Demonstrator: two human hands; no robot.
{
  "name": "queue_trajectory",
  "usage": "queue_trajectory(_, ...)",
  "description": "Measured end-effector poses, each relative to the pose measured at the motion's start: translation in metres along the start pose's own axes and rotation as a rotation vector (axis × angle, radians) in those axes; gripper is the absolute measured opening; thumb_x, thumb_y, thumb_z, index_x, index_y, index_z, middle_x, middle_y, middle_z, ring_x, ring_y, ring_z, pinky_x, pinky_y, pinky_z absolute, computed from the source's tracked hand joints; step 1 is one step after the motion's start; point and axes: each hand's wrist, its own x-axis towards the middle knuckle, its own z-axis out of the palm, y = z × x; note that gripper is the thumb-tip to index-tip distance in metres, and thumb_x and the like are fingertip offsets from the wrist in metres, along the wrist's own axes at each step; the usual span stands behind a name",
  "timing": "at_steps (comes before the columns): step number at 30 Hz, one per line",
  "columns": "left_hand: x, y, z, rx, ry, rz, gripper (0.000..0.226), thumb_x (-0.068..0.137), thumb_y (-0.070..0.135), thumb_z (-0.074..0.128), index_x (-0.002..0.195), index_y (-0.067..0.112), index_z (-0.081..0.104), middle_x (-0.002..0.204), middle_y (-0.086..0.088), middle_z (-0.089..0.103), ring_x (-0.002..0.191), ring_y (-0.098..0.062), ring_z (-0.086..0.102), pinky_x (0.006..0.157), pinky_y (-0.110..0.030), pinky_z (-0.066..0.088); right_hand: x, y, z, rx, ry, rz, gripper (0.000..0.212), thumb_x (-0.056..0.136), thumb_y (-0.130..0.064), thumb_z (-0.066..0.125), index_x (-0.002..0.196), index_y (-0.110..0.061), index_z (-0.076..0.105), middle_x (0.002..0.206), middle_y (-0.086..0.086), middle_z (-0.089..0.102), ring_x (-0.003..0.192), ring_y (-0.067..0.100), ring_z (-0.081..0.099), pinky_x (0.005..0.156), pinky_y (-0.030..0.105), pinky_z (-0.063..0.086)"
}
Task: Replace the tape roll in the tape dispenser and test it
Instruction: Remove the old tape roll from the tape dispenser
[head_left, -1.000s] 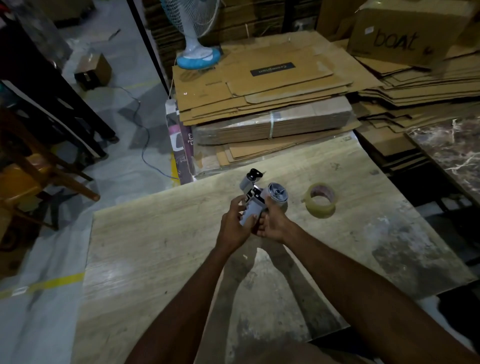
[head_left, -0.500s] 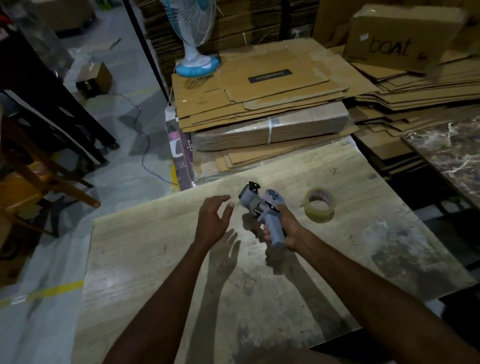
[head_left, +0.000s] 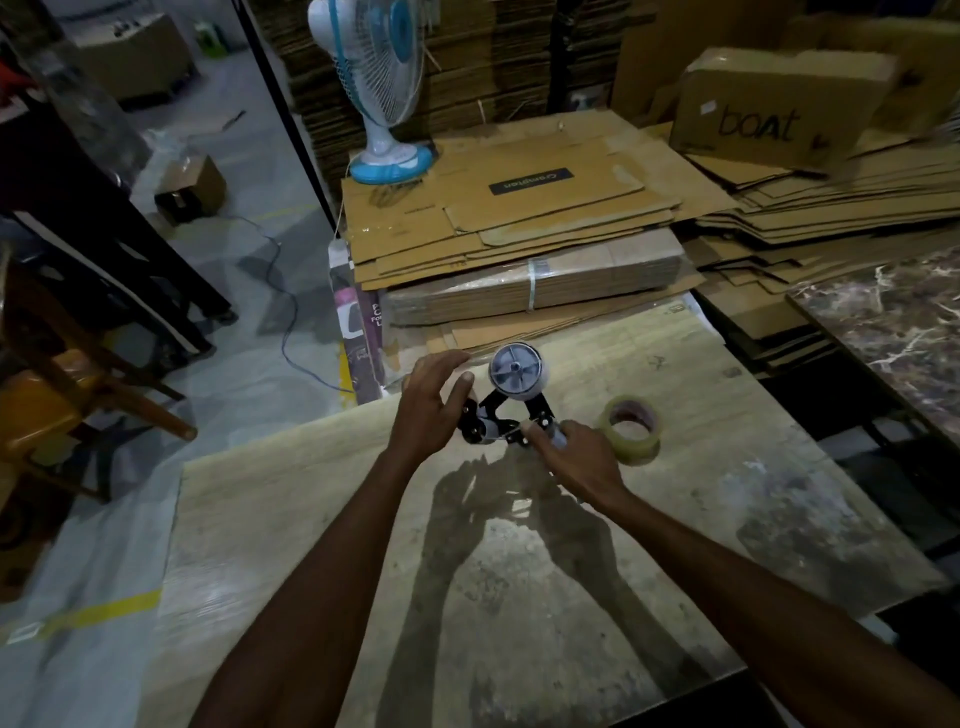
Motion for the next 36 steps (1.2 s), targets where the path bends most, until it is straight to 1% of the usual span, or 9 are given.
queue_trajectory(4, 0.005, 0.001, -0.003, -0.024, -0.135, -0.040, 0.057, 0.095, 0.047, 0.067, 0.142, 0.016, 0.059, 0.140, -0.006, 0.060, 0.132, -0.024, 0.053, 0.108, -0.052, 0.047, 0.000, 0.004, -0.009, -0.174, 0.052, -0.136, 0.068, 0.082, -0.082, 0.040, 0.084, -0.017, 0.060, 0.070, 0.000, 0.060, 0.062, 0.016, 0.055, 0.053, 0.028, 0.037)
queue_trajectory(9, 0.015, 0.005, -0.005, 0.065, -0.236, 0.118, 0.081, 0.081, 0.057, 0.077, 0.148, 0.021, 0.049, 0.150, -0.003, 0.052, 0.138, -0.024, 0.048, 0.108, -0.054, 0.046, -0.003, -0.008, -0.024, -0.540, 0.155, -0.292, 0.073, 0.082, -0.080, 0.046, 0.099, -0.012, 0.065, 0.078, 0.007, 0.070, 0.064, 0.021, 0.064, 0.050, 0.024, 0.032)
queue_trajectory(11, 0.015, 0.007, -0.004, 0.085, -0.261, 0.104, 0.086, 0.077, 0.056, 0.079, 0.148, 0.019, 0.048, 0.149, -0.004, 0.049, 0.135, -0.025, 0.049, 0.103, -0.051, 0.051, -0.003, -0.011, -0.025, -0.639, 0.175, -0.367, 0.071, 0.081, -0.079, 0.049, 0.095, -0.012, 0.066, 0.076, 0.005, 0.070, 0.062, 0.020, 0.066, 0.050, 0.023, 0.030)
queue_trajectory(15, 0.004, 0.008, 0.001, -0.015, -0.187, 0.006, 0.092, 0.070, 0.046, 0.090, 0.148, 0.019, 0.048, 0.140, -0.002, 0.048, 0.122, -0.019, 0.052, 0.076, -0.031, 0.059, -0.003, -0.007, -0.021, -0.715, 0.234, -0.419, 0.067, 0.075, -0.075, 0.063, 0.094, -0.011, 0.068, 0.075, 0.006, 0.070, 0.059, 0.020, 0.065, 0.050, 0.024, 0.036)
queue_trajectory(18, -0.004, 0.007, 0.007, -0.064, -0.106, -0.058, 0.087, 0.069, 0.038, 0.094, 0.143, 0.017, 0.053, 0.135, -0.003, 0.053, 0.117, -0.015, 0.054, 0.074, -0.027, 0.060, -0.005, -0.005, -0.020, -0.700, 0.321, -0.474, 0.065, 0.068, -0.063, 0.079, 0.097, -0.005, 0.070, 0.070, 0.010, 0.070, 0.054, 0.023, 0.065, 0.048, 0.026, 0.044)
queue_trajectory(23, -0.009, 0.013, 0.013, -0.110, -0.048, -0.151, 0.083, 0.068, 0.047, 0.093, 0.137, 0.022, 0.056, 0.134, 0.003, 0.057, 0.114, -0.012, 0.057, 0.080, -0.026, 0.057, -0.007, -0.004, -0.018, -0.682, 0.294, -0.483, 0.062, 0.068, -0.059, 0.081, 0.097, -0.006, 0.069, 0.072, 0.010, 0.070, 0.056, 0.023, 0.065, 0.050, 0.027, 0.046)
queue_trajectory(27, -0.005, 0.018, 0.017, -0.235, -0.009, -0.342, 0.072, 0.073, 0.041, 0.093, 0.132, 0.019, 0.057, 0.121, 0.001, 0.063, 0.107, -0.013, 0.063, 0.082, -0.024, 0.056, -0.007, -0.011, -0.022, -0.633, 0.184, -0.389, 0.060, 0.073, -0.074, 0.066, 0.085, -0.015, 0.065, 0.070, 0.003, 0.069, 0.058, 0.018, 0.064, 0.050, 0.022, 0.033)
queue_trajectory(32, 0.003, 0.011, 0.013, -0.390, -0.100, -0.420, 0.047, 0.093, 0.034, 0.077, 0.134, 0.015, 0.063, 0.123, -0.006, 0.071, 0.117, -0.021, 0.067, 0.087, -0.024, 0.054, -0.003, -0.010, -0.021, -0.409, 0.028, -0.217, 0.067, 0.079, -0.080, 0.052, 0.053, -0.020, 0.038, 0.049, -0.006, 0.040, 0.047, 0.011, 0.042, 0.043, 0.029, 0.023)
queue_trajectory(36, -0.001, 0.012, 0.011, -0.417, -0.200, -0.440, 0.052, 0.097, 0.035, 0.072, 0.144, 0.017, 0.057, 0.139, -0.004, 0.065, 0.130, -0.018, 0.060, 0.100, -0.033, 0.051, -0.002, 0.004, -0.009, -0.089, -0.033, 0.019, 0.084, 0.069, -0.091, 0.049, 0.058, -0.009, 0.060, 0.050, 0.005, 0.060, 0.046, 0.016, 0.062, 0.049, 0.038, 0.054)
